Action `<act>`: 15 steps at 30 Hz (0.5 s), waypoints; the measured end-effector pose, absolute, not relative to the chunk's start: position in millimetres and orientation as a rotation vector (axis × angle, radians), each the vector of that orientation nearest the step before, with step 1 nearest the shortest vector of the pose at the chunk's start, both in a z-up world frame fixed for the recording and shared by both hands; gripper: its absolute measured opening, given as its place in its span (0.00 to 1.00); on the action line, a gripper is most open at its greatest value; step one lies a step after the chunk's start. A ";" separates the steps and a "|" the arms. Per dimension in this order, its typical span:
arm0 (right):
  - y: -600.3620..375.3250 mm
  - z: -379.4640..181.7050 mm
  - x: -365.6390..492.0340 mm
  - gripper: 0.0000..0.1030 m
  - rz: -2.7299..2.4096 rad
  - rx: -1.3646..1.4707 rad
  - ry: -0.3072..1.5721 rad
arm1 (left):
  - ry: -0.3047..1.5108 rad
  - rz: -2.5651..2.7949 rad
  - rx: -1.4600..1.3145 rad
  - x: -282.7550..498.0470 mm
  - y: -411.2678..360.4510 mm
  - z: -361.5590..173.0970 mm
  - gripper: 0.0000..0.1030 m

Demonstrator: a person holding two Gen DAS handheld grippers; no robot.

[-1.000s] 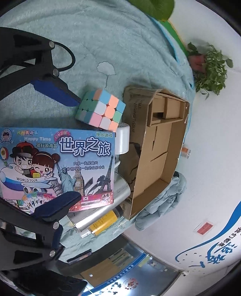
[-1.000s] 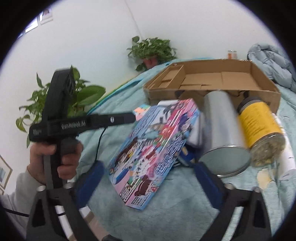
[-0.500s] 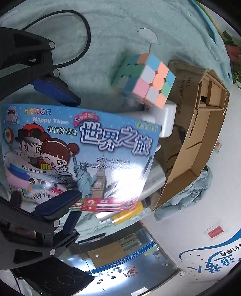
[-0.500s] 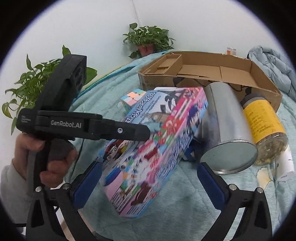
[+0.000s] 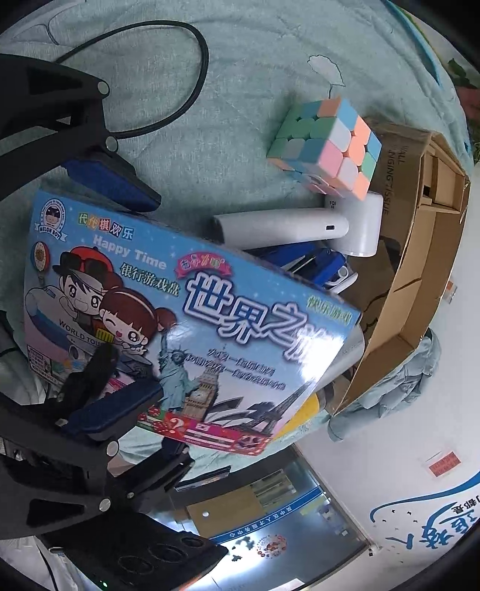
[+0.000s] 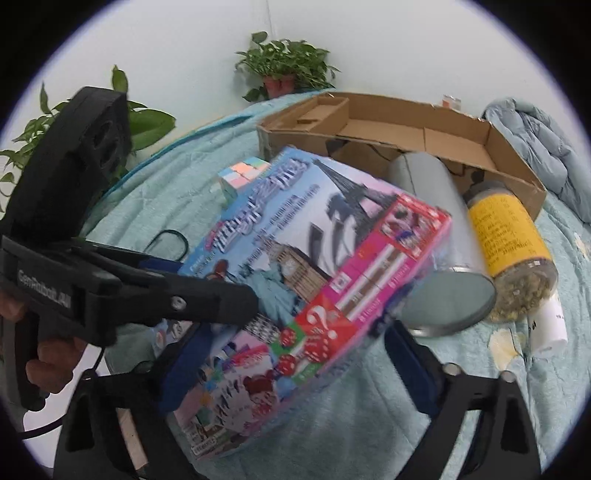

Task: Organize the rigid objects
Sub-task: 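Grasp the pink-blue board game box with the left gripper and lift it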

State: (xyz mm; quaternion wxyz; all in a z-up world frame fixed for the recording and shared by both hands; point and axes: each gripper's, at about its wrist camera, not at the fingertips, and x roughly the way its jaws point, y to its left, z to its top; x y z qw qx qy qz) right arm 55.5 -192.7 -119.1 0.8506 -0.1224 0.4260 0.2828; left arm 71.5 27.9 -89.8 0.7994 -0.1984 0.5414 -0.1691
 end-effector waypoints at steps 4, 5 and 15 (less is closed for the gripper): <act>-189.0 -113.9 61.6 0.84 0.601 -0.252 0.873 | 1.149 -0.370 -0.476 66.8 41.8 -75.5 0.85; -187.3 -109.7 63.4 0.83 0.605 -0.260 0.855 | 1.134 -0.385 -0.493 66.4 42.2 -76.2 0.85; -191.3 -96.6 65.7 0.85 0.536 -0.363 0.805 | 1.121 -0.383 -0.550 67.4 59.3 -76.2 0.85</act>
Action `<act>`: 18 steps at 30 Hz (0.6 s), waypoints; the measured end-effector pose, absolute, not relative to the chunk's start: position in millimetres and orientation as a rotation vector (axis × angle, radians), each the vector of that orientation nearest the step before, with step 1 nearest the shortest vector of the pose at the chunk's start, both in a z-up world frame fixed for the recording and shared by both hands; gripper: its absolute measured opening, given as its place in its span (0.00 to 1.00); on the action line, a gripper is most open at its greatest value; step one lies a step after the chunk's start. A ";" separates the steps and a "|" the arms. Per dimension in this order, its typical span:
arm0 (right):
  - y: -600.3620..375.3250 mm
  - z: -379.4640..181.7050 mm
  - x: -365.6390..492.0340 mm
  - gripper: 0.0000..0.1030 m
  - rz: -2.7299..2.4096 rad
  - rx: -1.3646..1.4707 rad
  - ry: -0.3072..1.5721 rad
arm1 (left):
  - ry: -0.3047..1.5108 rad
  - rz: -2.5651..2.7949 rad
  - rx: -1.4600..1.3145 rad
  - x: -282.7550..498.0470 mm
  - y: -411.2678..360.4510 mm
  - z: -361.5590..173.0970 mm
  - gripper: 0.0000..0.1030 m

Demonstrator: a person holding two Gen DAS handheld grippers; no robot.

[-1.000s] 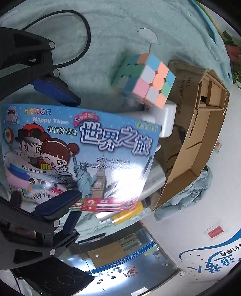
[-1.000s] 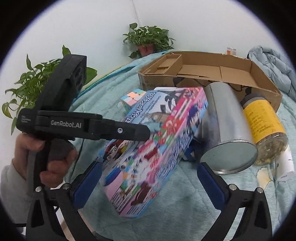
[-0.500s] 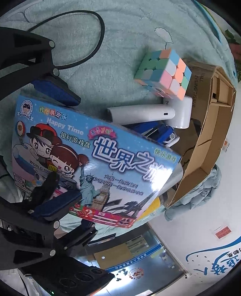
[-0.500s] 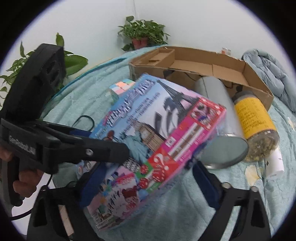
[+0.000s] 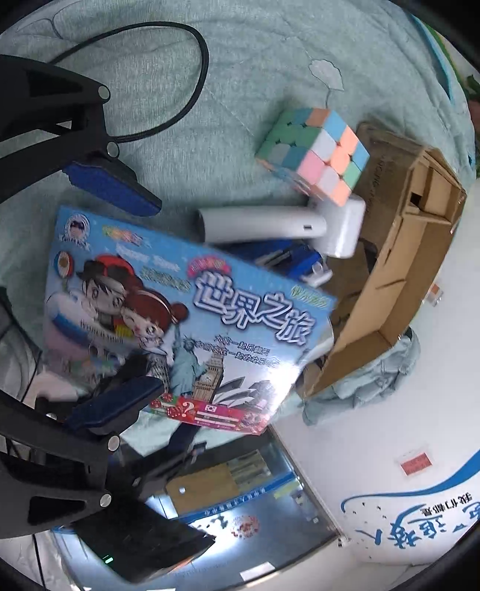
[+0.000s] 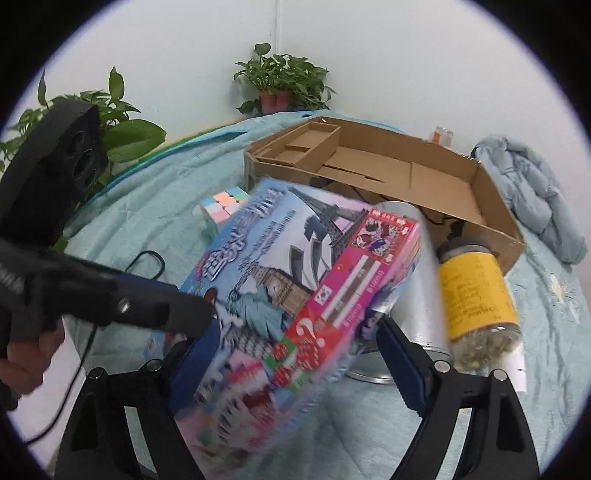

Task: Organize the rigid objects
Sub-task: 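Grasp the pink-blue board game box with the left gripper and lift it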

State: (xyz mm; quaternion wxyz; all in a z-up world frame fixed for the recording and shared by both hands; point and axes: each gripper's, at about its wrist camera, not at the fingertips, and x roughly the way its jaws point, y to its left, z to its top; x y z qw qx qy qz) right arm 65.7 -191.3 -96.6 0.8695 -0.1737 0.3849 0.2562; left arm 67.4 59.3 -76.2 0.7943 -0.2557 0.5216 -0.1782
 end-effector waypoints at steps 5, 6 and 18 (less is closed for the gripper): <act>-213.5 -102.6 46.4 0.85 0.526 -0.250 0.838 | 1.182 -0.378 -0.511 70.8 56.5 -100.2 0.85; -215.6 -105.4 44.2 0.85 0.525 -0.220 0.856 | 1.183 -0.396 -0.525 71.5 57.7 -101.2 0.85; -187.8 -125.7 39.1 0.86 0.487 -0.240 0.926 | 1.198 -0.398 -0.381 67.9 32.2 -89.6 0.71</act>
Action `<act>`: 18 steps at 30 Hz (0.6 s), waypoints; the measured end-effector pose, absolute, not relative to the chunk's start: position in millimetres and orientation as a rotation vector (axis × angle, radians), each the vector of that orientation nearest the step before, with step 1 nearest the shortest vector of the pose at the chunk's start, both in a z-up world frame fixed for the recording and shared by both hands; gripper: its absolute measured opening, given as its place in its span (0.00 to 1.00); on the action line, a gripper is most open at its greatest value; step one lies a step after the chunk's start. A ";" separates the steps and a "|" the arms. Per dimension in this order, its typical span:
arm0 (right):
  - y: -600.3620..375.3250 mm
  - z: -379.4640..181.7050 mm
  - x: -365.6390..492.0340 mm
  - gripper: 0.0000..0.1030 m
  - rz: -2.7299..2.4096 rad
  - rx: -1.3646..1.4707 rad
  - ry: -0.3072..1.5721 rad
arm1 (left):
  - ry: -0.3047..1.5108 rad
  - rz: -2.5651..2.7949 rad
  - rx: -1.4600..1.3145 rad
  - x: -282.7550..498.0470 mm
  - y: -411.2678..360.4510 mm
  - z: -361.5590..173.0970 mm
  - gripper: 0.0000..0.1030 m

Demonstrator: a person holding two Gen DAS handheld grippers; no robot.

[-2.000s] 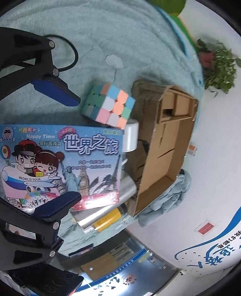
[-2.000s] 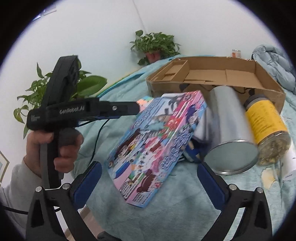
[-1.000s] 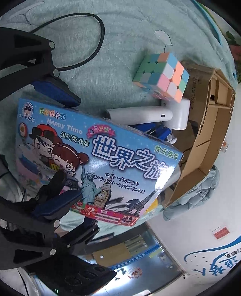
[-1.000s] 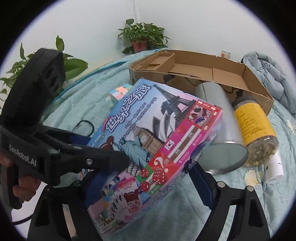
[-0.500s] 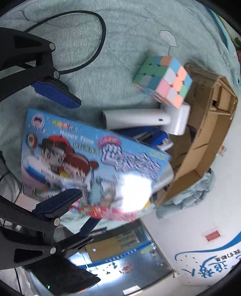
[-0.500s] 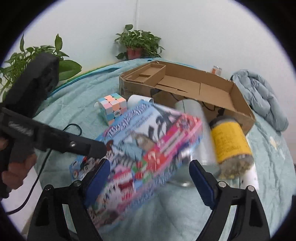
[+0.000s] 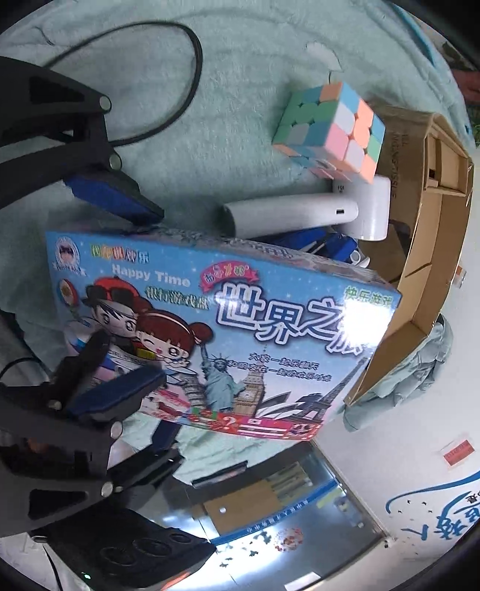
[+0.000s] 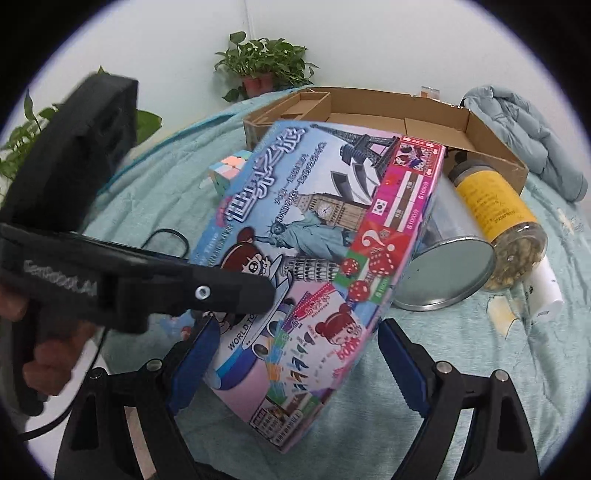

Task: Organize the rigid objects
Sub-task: 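Grasp the pink-blue board game box with the left gripper and lift it, then carry the game box into the large box and lower it flat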

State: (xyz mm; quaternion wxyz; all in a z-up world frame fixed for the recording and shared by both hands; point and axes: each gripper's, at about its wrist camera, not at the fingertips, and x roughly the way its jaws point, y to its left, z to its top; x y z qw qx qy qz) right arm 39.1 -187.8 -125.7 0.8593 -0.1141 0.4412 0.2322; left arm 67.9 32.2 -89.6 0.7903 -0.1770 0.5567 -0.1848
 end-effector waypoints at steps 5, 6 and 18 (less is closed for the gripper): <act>-189.9 -119.5 47.2 0.87 0.497 -0.220 0.919 | 1.170 -0.359 -0.388 54.0 31.5 -75.7 0.66; -189.8 -118.3 47.2 0.87 0.499 -0.223 0.912 | 1.159 -0.351 -0.373 51.3 30.3 -73.0 0.66; -199.1 -78.5 60.9 0.87 0.486 -0.181 0.767 | 0.984 -0.315 -0.222 66.1 -4.9 -1.0 0.66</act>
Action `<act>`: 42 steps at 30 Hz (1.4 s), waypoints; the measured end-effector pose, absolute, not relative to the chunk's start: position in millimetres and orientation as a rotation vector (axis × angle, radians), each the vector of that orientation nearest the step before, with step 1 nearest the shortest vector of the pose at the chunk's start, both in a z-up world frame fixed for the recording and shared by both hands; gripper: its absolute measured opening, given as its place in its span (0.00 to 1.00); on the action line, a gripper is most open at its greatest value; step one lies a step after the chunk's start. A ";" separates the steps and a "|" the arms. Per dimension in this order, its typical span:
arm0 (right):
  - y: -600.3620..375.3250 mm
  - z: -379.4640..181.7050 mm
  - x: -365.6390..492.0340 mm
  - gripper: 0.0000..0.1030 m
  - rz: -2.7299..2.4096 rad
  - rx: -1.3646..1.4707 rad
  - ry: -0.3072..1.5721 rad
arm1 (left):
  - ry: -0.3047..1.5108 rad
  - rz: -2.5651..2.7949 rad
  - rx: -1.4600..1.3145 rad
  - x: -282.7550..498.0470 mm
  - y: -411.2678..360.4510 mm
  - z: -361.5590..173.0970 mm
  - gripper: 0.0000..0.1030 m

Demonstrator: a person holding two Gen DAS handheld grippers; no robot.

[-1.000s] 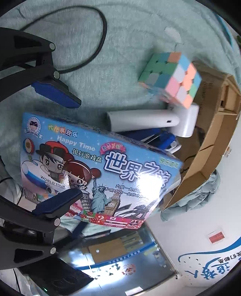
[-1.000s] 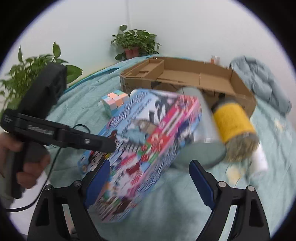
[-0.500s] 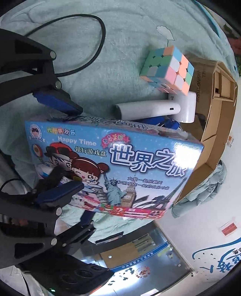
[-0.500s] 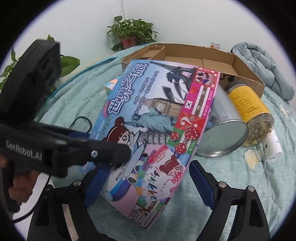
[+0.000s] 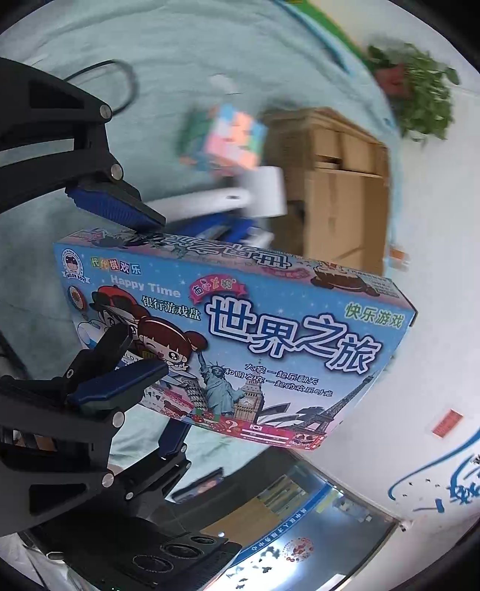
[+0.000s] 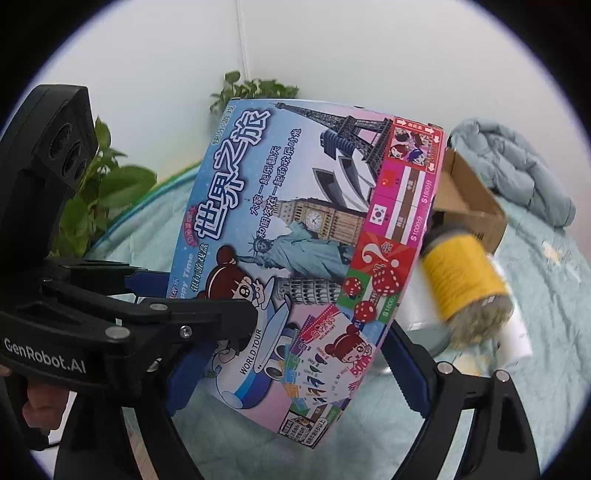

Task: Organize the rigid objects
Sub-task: 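Carry the game box into the large box and lower it flat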

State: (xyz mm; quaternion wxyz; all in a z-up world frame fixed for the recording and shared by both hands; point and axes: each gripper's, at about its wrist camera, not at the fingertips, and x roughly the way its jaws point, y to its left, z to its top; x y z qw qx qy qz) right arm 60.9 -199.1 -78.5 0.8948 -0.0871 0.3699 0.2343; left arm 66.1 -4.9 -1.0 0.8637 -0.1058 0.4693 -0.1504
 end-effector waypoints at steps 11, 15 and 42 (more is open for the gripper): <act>-189.7 -21.5 101.2 0.87 0.471 -0.213 0.604 | 0.828 -0.316 -0.220 127.1 -21.3 69.9 0.66; -180.4 -6.6 127.3 0.87 0.486 -0.214 0.585 | 0.798 -0.303 -0.211 152.3 -16.3 90.7 0.66; -134.0 -40.8 285.2 0.86 0.585 -0.278 0.849 | 0.966 -0.185 -0.312 312.0 17.8 34.6 0.66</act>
